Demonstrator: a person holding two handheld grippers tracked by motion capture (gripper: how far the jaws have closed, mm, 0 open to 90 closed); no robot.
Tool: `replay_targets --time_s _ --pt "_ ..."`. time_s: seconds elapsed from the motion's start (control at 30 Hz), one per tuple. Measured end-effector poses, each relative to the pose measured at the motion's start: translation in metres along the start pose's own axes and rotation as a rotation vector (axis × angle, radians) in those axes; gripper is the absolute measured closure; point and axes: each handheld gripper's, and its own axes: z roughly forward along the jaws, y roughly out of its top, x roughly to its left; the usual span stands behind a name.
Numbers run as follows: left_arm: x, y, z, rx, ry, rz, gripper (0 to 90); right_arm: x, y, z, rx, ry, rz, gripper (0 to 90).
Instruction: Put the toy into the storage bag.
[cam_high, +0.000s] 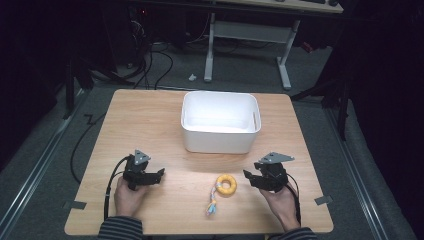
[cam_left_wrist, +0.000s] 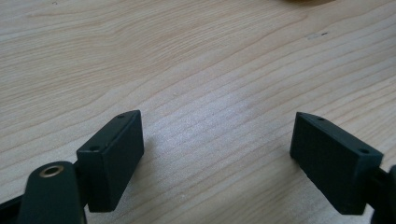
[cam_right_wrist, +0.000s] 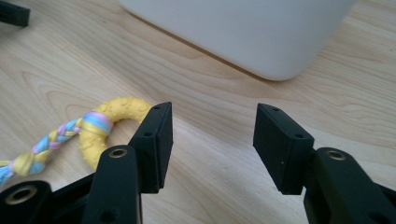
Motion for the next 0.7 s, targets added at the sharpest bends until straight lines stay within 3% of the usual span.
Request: replay_targets --time_s 0.4,0.43,0.7 --pt "0.0 0.0 0.0 0.0 0.0 0.0 17.8 0.017 0.009 0.012 0.054 0.078 -0.066 51.5" --pt "0.0 0.0 0.0 0.0 0.0 0.0 17.9 0.019 0.01 0.015 0.055 0.106 -0.064 51.5" --pt "0.0 0.0 0.0 0.0 0.0 0.0 17.8 0.028 0.015 0.029 0.105 0.132 -0.099 53.5"
